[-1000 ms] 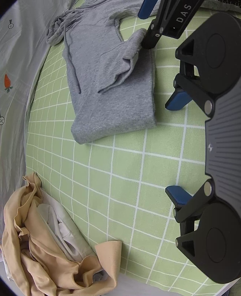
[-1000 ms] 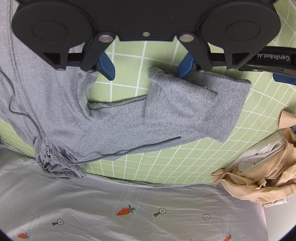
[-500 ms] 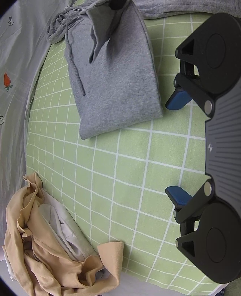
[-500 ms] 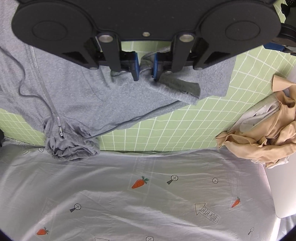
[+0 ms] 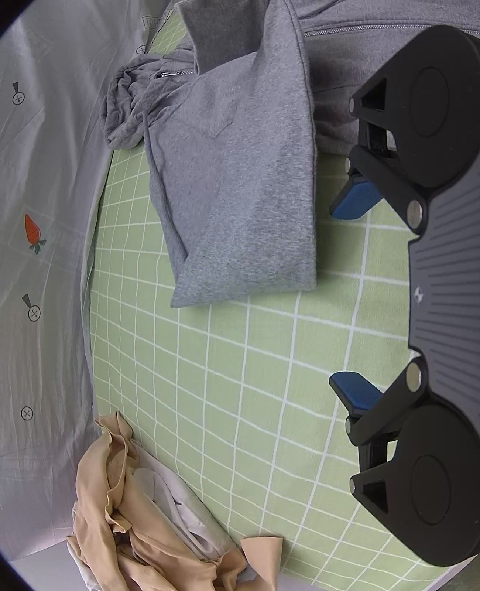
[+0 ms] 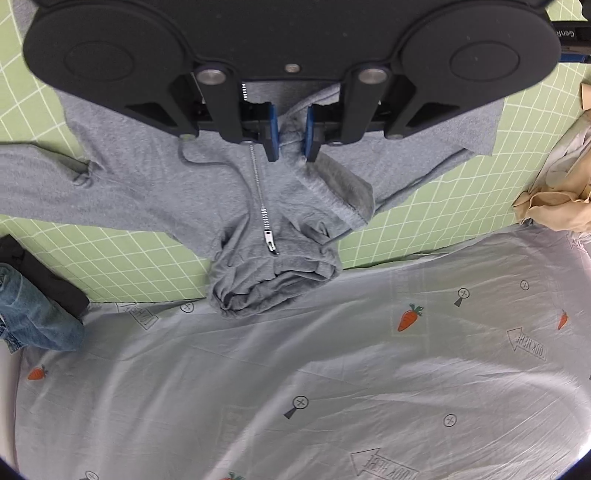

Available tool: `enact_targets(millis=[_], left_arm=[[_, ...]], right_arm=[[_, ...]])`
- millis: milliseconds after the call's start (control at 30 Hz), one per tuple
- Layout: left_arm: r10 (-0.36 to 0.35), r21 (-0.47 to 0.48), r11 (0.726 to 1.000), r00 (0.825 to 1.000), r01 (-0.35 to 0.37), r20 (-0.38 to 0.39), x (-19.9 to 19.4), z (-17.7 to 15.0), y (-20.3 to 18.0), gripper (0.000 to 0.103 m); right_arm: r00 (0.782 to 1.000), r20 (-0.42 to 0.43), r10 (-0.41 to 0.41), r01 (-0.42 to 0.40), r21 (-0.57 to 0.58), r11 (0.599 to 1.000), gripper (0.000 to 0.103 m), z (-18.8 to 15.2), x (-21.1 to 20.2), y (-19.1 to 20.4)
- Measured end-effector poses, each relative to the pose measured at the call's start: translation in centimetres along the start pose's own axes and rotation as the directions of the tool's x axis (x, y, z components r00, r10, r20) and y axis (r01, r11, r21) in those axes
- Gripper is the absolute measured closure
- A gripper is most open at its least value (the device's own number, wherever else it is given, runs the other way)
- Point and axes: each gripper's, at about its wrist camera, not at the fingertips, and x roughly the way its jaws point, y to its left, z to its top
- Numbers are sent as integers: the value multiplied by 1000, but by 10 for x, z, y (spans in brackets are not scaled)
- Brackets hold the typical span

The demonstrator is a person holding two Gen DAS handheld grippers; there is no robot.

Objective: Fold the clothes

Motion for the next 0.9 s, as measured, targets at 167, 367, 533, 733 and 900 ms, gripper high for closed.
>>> enact_targets(millis=[167, 367, 533, 733, 900], left_arm=[[28, 10, 1000, 999, -27, -31, 7, -13, -49, 13], [139, 4, 990, 990, -139, -38, 15, -23, -77, 13], [193, -1, 981, 980, -193, -39, 14, -22, -82, 8], [258, 20, 966, 965, -257, -42, 13, -19, -93, 8], [303, 26, 953, 950, -302, -73, 14, -14, -100, 7]], right_arm=[[1000, -11, 28, -28, 19, 999, 88, 6, 9, -44], [998, -20, 65, -65, 14, 998, 88, 17, 21, -86], [996, -9, 91, -91, 20, 996, 88, 26, 22, -116], [997, 33, 71, -72, 27, 997, 89, 43, 17, -160], [996, 78, -36, 33, 35, 999, 89, 58, 8, -209]])
